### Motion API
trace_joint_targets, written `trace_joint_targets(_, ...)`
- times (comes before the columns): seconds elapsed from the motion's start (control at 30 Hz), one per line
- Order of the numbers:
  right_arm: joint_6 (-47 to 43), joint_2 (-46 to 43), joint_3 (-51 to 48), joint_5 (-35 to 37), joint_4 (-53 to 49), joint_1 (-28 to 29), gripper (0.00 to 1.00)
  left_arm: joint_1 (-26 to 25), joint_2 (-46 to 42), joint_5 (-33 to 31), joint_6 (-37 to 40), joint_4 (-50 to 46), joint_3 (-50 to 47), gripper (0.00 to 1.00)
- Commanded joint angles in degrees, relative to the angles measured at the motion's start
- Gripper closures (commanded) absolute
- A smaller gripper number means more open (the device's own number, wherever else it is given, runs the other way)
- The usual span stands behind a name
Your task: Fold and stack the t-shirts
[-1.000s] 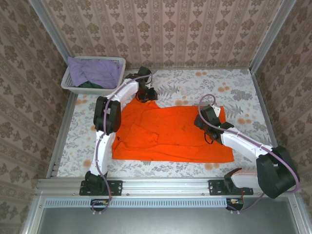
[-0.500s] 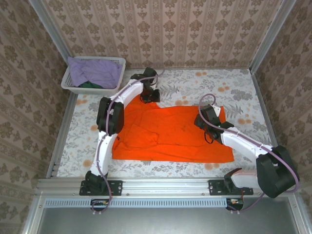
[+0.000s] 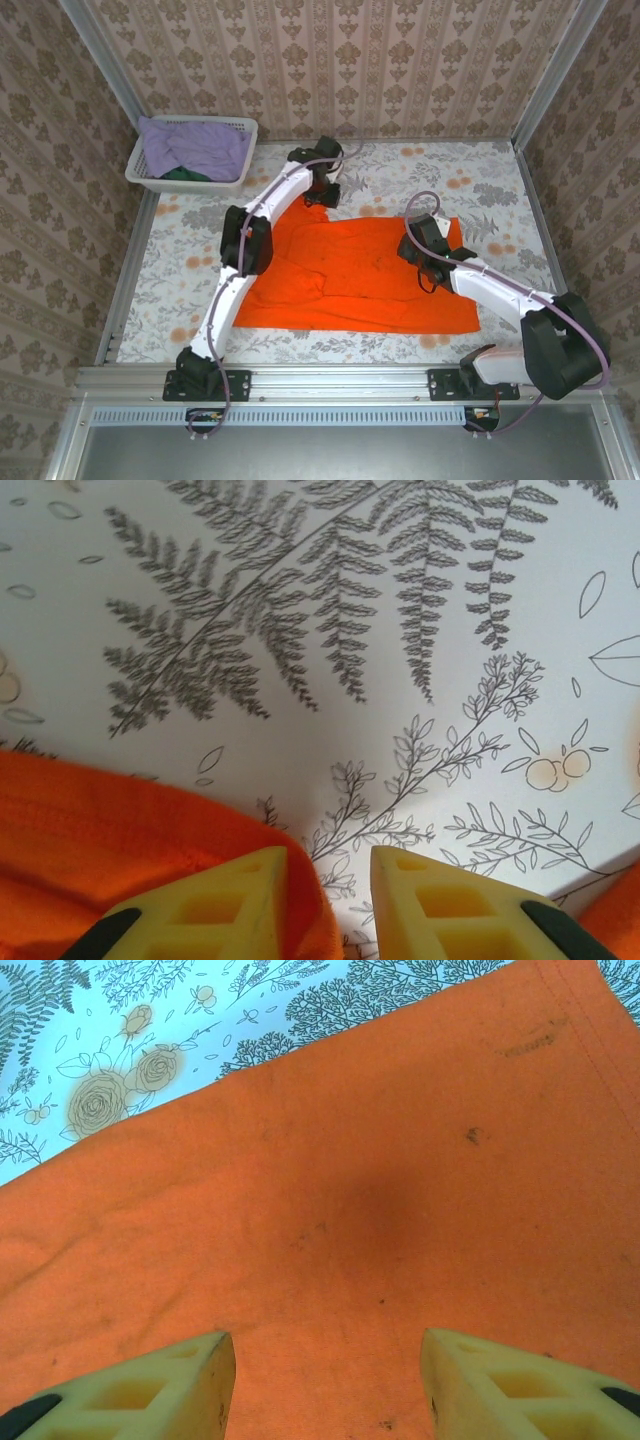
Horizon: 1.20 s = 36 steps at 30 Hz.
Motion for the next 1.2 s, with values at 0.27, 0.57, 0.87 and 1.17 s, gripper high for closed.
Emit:
trace_joint_targets(0.27,-0.3,1.3,1.9,-0.2,-1.5,-0.4,0.46,-1.8,-0.4,3.8,5.9,2.4,4.1,0.66)
trace_joint_targets(0.57,-0.3,1.1,1.7,-0.8,-1.4,-0.5,0.46,3.4,-15.2,1.7,-11.8,10.3,-13.4,0.58)
trace_joint_targets(0.87,-0.2,1.8,2.1,-1.7,-1.5,-0.5,0.47,11.2,-26.1,14.2,-29.8,25.3,-35.1,0.57)
trace_joint_targets(1.17,-0.2,1.9,2.2,-1.7,-1.6,-0.5,0.46,4.6,-19.3,6.6,-22.4,13.4,-23.9,0.55)
